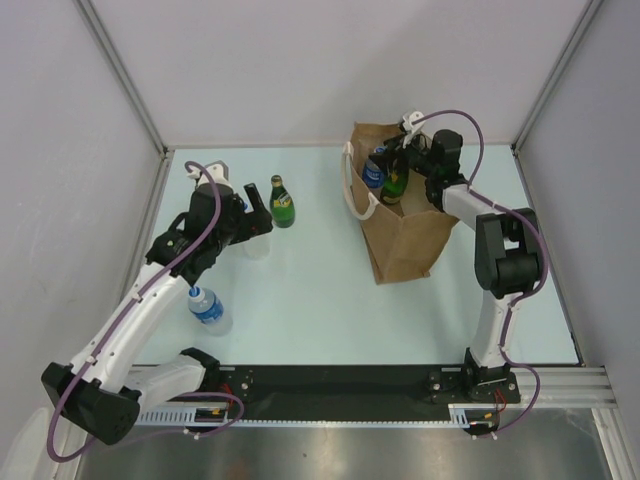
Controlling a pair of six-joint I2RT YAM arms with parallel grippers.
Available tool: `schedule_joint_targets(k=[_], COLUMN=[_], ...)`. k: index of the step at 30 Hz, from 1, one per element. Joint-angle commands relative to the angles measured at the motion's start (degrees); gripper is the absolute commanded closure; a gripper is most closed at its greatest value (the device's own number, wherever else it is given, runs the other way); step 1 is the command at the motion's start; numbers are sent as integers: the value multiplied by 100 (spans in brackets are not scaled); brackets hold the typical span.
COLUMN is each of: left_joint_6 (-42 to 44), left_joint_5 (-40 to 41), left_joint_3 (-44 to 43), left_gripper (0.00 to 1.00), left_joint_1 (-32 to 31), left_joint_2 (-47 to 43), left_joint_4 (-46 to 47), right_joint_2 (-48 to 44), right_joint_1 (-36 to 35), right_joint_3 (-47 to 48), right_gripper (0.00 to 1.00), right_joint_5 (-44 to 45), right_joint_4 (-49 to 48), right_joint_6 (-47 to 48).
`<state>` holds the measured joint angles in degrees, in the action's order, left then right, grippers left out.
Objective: Place the beverage into the canvas bag
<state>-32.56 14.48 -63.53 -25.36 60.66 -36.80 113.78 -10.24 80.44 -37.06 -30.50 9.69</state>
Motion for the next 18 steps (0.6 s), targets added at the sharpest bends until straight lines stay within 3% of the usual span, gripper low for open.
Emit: schedule_joint_targets(k=[1, 8, 18], left_joint_6=[-5, -23, -40], left_joint_5=[-121, -103, -226], left_joint_3=[-19, 77, 86], left_gripper=[0, 0, 0], left_joint_1=[49, 58, 111], left_joint_2=[7, -134, -231], left_joint_4=[252, 269, 340], right_joint_2=[-409, -663, -1103], right_joint_1=[-13, -83, -110], right_joint_3=[15, 190, 1086], right_gripper=[34, 27, 25], right_joint_5=[-170, -547, -1242], right_joint_4=[-123, 158, 2064], right_joint_6=[156, 164, 15])
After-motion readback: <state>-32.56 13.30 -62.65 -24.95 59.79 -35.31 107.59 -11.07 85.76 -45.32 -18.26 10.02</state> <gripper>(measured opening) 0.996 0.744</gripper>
